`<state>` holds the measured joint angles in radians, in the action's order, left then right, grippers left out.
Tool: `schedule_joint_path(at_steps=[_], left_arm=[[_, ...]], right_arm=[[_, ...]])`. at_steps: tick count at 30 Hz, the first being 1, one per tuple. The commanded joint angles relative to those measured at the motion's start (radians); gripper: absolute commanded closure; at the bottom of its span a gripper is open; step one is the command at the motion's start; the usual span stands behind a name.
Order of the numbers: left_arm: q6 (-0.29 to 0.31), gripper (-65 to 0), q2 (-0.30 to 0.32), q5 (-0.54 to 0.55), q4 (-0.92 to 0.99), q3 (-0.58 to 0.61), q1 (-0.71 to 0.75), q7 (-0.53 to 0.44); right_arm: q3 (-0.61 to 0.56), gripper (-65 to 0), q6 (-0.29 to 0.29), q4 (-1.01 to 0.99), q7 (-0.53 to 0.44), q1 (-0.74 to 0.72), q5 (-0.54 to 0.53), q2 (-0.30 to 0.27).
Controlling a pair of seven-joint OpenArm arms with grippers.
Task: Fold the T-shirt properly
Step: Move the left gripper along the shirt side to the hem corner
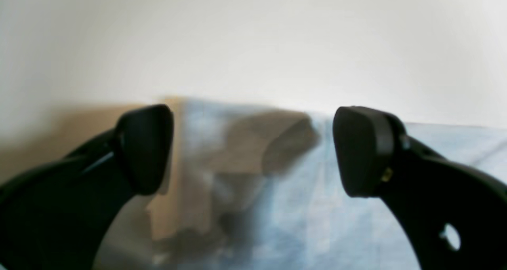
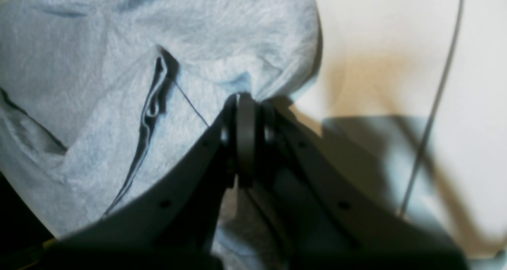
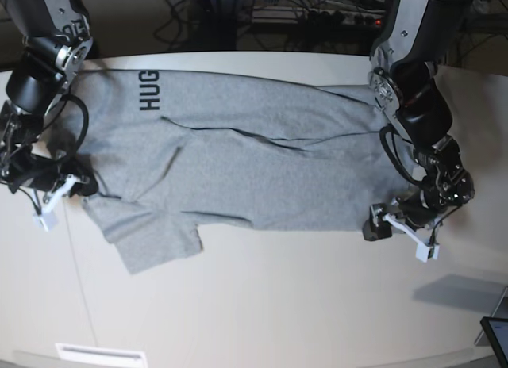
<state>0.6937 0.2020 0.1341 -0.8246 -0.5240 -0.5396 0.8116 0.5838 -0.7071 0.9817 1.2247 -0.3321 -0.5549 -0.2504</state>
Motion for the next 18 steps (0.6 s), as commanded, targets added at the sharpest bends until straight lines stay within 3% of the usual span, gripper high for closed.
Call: schedule_joint_path(at_steps=[1,3,5,10,16,18], left_arm=[[0.004,-62.3,-0.003,-0.029,0.009,0.011,-0.001,0.067],[0.004,-61.5,-0.003,-0.029,0.011,0.011,-0.001,0.067],[0.004,-56.4,-0.005,-0.029,0.012,0.012,0.0,0.067],[0.004,-37.5,-0.005,-0.029,0.014,0.012,0.029,0.068],[0.004,-19.7,0.003,-0.029,0.006,0.012,0.054,0.067],[0.004,-10.4,0.006,-0.034,0.004,0.011,0.054,0.067]], right_arm=[[-0.006,0.0,0.009,-0.002,0.034,-0.003,0.062,-0.005],[-0.006,0.0,0.009,-0.002,0.033,-0.003,0.062,-0.005],[-0.006,0.0,0.009,-0.002,0.033,-0.003,0.062,-0.005],[-0.006,0.0,0.009,-0.002,0.033,-0.003,0.062,-0.007],[-0.006,0.0,0.009,-0.002,0.033,-0.003,0.062,-0.005],[-0.006,0.0,0.009,-0.002,0.033,-0.003,0.062,-0.005]])
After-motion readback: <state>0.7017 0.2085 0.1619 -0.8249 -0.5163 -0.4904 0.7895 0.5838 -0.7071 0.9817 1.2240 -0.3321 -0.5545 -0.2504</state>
